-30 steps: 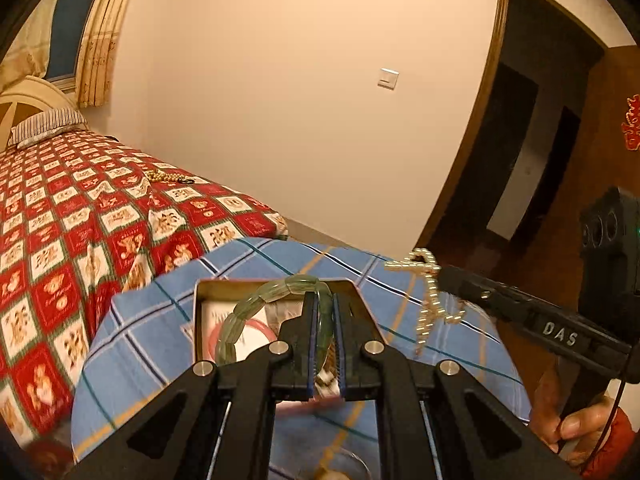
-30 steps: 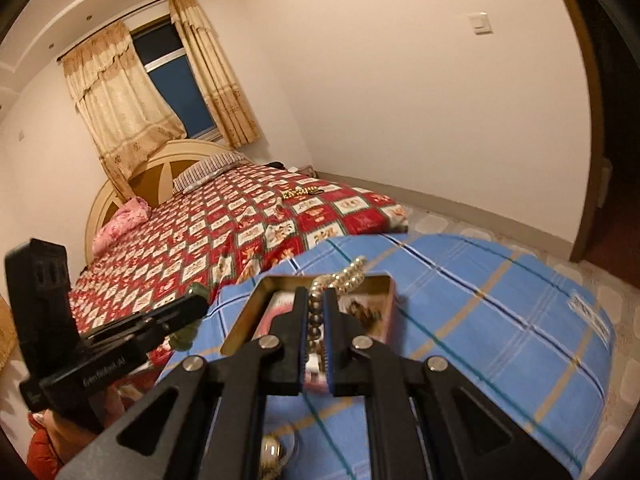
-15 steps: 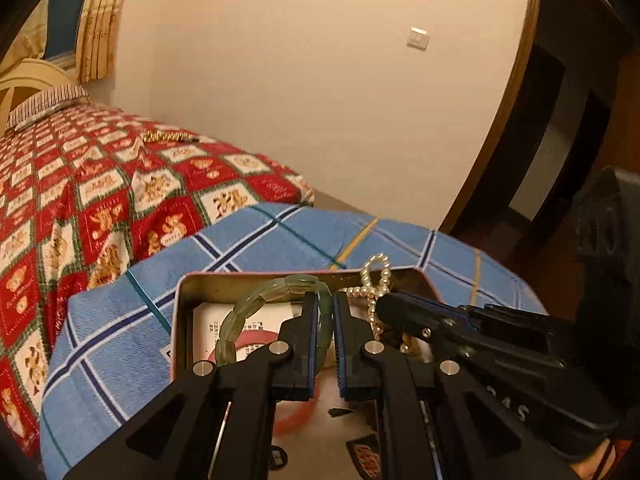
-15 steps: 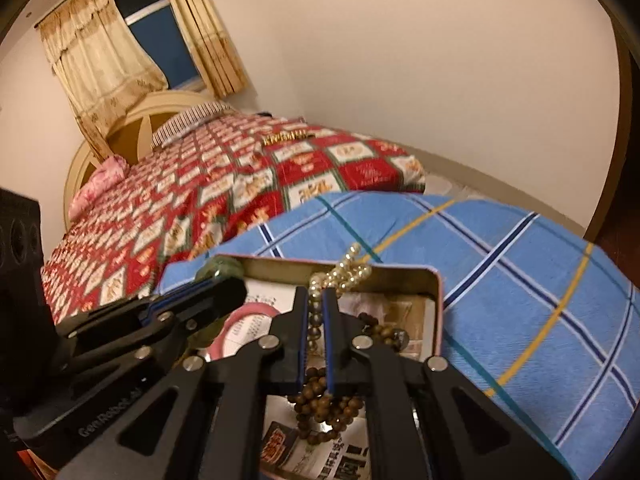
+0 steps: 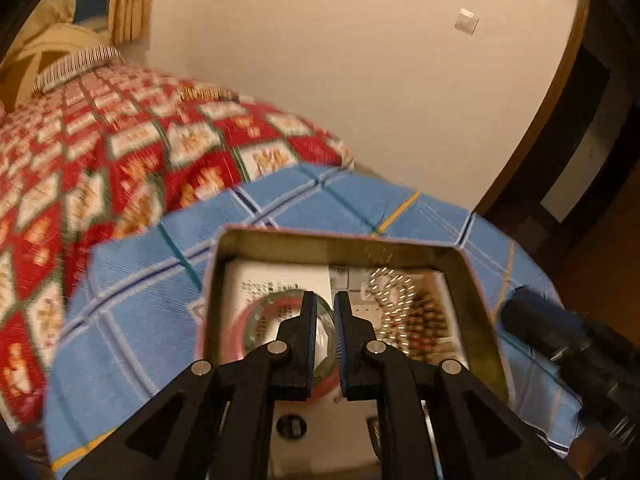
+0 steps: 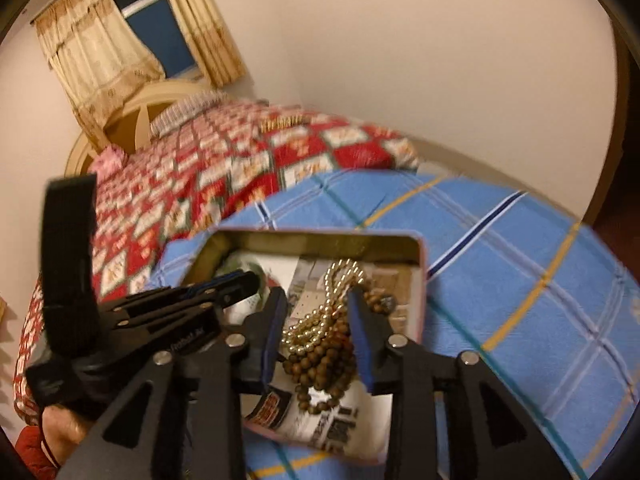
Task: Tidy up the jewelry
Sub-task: 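Lower the jade bangle and pearl necklace into the tin and open both tools, then move both tools back toward the watch and silver bangle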
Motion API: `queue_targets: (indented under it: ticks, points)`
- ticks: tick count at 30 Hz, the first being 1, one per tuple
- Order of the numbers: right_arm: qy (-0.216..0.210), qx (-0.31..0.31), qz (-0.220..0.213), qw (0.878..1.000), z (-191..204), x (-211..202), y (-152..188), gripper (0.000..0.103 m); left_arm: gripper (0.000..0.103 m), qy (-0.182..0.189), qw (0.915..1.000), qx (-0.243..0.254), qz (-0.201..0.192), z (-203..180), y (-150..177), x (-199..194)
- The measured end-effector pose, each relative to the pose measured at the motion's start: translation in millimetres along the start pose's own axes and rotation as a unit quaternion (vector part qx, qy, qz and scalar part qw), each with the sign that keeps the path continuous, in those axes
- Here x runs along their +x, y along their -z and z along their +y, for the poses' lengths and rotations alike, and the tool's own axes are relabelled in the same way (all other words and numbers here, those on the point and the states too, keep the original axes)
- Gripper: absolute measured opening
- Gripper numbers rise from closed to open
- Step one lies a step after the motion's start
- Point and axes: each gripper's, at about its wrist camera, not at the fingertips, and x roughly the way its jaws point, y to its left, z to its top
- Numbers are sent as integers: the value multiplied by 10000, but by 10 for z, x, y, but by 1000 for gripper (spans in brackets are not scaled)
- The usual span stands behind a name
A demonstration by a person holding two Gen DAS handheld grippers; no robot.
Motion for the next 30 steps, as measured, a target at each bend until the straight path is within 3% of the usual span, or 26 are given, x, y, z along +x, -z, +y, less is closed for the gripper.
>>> queue_targets:
  ticks: [1, 3, 4, 6, 11, 16, 30]
  points:
    - [33, -2, -176, 9998, 13, -176, -10, 37, 16, 15, 9999, 13, -109, -8, 9, -134]
    - [169, 0, -559, 9983, 40, -527, 9, 49, 46, 37, 9996, 12, -285, -14, 58, -394]
    - [216, 2, -671, 9975, 55, -640, 22, 57, 53, 30, 9993, 6, -368, -13, 82, -484]
    - [316, -16, -925, 9952, 99, -914, 114, 63, 68, -47, 9979, -30, -647, 0, 198, -758]
    - [671, 1, -1101, 9917, 162, -1263, 547, 68, 70, -329, 9963, 86, -794, 8, 669, -1200]
    - [644, 179, -644, 9957, 145, -1160, 902, 68, 70, -606, 9961, 117, -628, 58, 1145, -1305]
    - [377, 86, -76, 9992, 244, -1083, 1368, 58, 70, -484, 9983, 187, -249, 135, 1808, -1355]
